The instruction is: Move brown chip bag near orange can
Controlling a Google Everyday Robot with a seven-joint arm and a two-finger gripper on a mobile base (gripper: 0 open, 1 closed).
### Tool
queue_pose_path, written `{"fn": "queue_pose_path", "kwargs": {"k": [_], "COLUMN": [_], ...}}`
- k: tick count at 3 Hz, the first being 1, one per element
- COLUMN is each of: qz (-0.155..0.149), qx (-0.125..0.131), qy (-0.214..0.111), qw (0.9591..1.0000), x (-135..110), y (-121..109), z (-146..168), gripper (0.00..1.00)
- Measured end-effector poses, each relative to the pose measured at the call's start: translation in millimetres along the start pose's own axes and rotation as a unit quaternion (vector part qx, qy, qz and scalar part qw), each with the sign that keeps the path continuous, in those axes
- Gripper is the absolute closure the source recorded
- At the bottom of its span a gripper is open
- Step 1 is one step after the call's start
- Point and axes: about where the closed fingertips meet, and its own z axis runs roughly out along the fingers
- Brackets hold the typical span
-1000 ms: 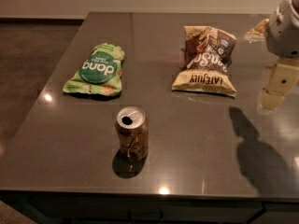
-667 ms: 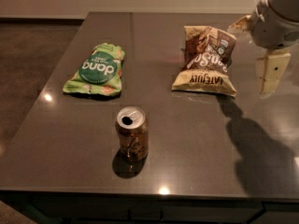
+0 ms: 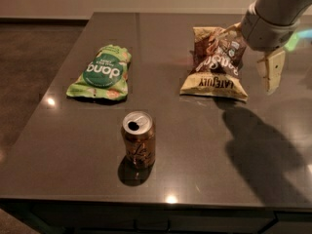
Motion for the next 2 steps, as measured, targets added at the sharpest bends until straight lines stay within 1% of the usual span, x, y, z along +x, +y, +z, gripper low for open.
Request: {"fn": "queue_pose_path", "kwargs": {"k": [1,2], "qz": [-0.072,-0.116], "qx": [-0.019,-0.038], "qy": [-0.005,-0.012], "qw": [0.9972,0.9924], "x": [1,1], "y": [-13,-22], "z": [25,47], "gripper": [0.00,0.00]}}
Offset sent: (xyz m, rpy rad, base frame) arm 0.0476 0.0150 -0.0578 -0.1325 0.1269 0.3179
